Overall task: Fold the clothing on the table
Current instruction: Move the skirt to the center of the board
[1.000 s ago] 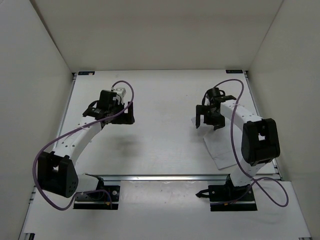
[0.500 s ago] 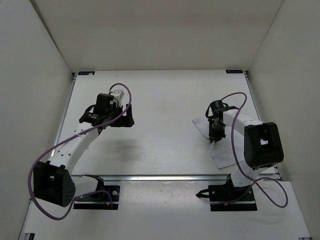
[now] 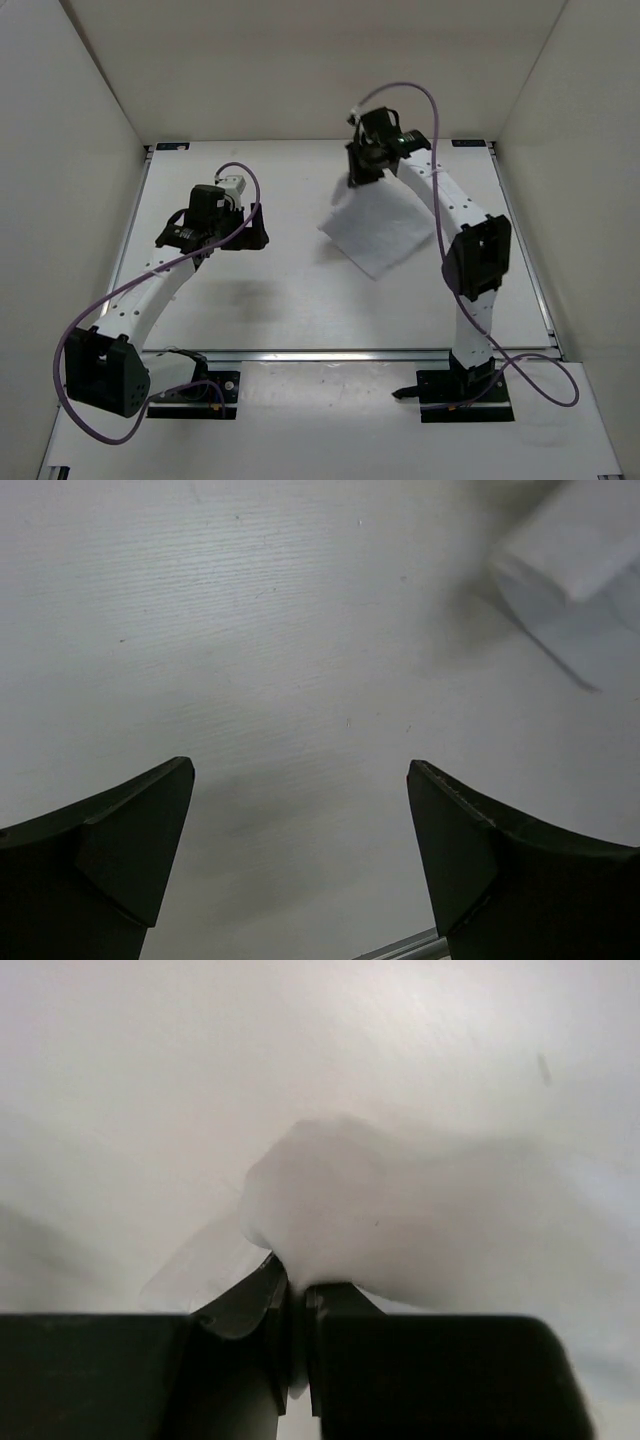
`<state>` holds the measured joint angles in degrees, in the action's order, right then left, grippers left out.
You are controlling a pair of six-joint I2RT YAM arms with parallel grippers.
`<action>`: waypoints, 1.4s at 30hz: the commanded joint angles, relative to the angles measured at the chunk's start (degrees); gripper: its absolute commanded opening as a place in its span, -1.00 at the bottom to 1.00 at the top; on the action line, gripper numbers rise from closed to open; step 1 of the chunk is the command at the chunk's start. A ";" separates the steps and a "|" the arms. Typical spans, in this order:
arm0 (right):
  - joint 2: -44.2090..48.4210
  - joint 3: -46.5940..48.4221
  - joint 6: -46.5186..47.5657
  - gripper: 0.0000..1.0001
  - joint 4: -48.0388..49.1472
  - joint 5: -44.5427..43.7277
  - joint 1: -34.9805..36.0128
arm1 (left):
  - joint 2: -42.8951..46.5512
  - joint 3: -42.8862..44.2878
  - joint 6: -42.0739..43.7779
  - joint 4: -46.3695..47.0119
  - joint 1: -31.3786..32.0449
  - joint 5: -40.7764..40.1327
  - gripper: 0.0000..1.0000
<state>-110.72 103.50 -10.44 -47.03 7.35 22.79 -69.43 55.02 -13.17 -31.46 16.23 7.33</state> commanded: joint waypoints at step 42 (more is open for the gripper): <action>14.03 -46.28 -8.90 -0.93 27.87 24.46 -10.22 | 5.53 -15.38 -18.28 12.38 9.35 8.15 0.92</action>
<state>-99.33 59.29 -22.04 -15.88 32.25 12.51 -66.74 41.41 -25.67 -21.71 25.52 17.67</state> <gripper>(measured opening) 0.041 0.950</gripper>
